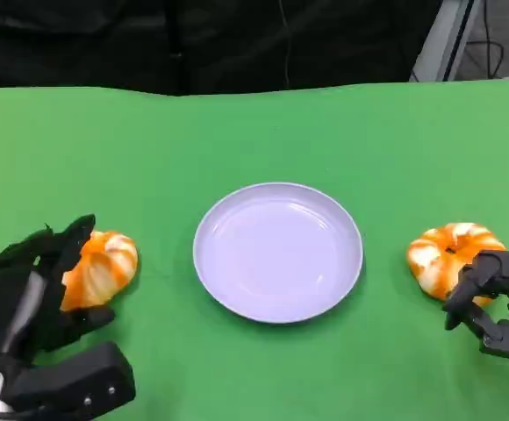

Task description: Grasp the bread from the table and place it into the plate.

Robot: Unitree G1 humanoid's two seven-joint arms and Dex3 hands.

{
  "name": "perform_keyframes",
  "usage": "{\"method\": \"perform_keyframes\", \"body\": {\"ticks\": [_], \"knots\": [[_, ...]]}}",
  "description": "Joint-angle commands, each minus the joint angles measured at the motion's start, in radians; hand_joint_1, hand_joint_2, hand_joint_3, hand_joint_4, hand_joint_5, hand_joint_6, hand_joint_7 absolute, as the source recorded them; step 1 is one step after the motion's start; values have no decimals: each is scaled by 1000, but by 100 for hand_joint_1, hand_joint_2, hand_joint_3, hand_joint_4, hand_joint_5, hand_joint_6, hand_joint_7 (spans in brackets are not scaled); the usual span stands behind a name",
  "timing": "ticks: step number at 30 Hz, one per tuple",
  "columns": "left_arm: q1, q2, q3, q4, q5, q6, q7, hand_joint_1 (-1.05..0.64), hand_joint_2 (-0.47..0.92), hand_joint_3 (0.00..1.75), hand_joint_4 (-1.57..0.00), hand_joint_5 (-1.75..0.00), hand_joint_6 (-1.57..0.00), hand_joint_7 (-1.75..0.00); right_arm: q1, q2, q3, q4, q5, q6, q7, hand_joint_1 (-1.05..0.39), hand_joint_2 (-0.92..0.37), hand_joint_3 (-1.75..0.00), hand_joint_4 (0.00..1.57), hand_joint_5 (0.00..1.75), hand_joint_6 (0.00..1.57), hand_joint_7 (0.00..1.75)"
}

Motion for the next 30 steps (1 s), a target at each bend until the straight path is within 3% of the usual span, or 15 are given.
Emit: {"method": "perform_keyframes", "body": {"ticks": [1, 13, 30], "knots": [[-25, 17, -10, 35, -17, -4, 3, -73, 92, 8, -43, 0, -38, -2, 9, -16, -4, -7, 7, 5, 0, 12, -73, -79, 87, 142, 93, 99], [-125, -8, -68, 209, -47, -22, -38, -71, 92, 9, -44, -1, -41, -2, 10, -16, -4, -10, 0, -2, -5, 12, -76, -72, 87, 142, 93, 98], [-174, -26, -135, 251, -44, -13, -44, -72, 92, 19, -47, -1, -48, -2, 15, -14, -2, -15, -1, 3, -9, 12, -75, -73, 87, 141, 93, 99]]}}
